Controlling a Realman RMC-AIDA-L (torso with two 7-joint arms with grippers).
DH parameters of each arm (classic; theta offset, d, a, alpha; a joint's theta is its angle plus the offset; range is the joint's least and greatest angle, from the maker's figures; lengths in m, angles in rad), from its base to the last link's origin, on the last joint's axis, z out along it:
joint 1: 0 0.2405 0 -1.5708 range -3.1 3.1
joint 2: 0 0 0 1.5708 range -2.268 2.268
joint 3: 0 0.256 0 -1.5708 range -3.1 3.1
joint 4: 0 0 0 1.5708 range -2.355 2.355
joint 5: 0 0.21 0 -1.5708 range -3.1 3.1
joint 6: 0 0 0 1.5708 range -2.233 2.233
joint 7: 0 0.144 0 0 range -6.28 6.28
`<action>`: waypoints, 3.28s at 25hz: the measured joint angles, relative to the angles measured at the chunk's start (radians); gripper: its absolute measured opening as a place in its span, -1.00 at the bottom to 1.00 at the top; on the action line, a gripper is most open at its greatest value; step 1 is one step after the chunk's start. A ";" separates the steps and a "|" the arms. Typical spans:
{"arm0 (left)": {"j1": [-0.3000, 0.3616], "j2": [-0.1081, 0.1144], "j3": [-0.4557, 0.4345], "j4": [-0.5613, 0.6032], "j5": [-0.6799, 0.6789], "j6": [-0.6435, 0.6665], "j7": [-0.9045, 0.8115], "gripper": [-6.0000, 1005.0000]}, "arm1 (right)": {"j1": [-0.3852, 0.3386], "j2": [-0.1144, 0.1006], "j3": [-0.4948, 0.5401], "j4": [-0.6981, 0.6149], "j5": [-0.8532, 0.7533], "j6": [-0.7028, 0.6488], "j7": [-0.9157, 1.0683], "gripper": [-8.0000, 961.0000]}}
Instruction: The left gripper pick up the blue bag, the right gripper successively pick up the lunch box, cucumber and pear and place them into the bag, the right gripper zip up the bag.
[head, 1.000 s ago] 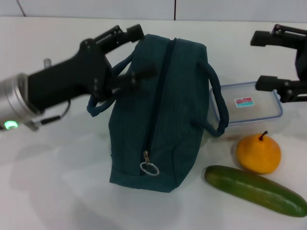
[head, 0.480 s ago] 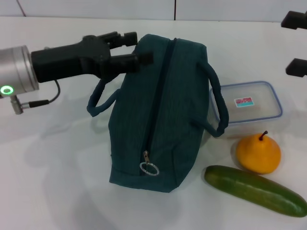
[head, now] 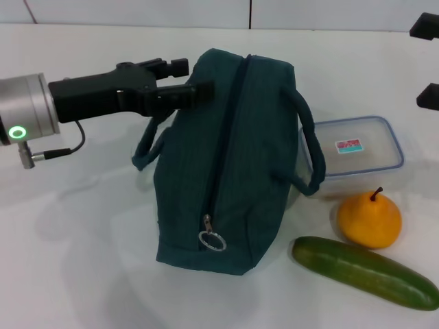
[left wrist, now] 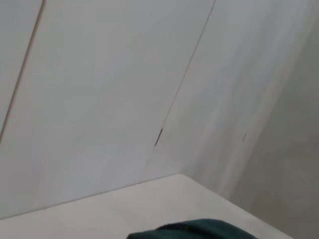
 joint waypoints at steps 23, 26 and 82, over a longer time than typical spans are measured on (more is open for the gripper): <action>-0.010 -0.010 -0.030 -0.092 0.008 0.001 0.109 0.05 | -0.050 0.030 -0.004 0.000 -0.004 0.010 -0.001 0.64; -0.013 -0.010 -0.028 -0.089 0.037 0.001 0.109 -0.13 | -0.085 0.053 0.002 -0.001 0.002 0.009 -0.001 0.64; -0.054 -0.016 0.012 -0.100 0.098 -0.003 0.292 -0.89 | -0.482 0.256 -0.020 -0.406 0.562 0.969 0.621 0.57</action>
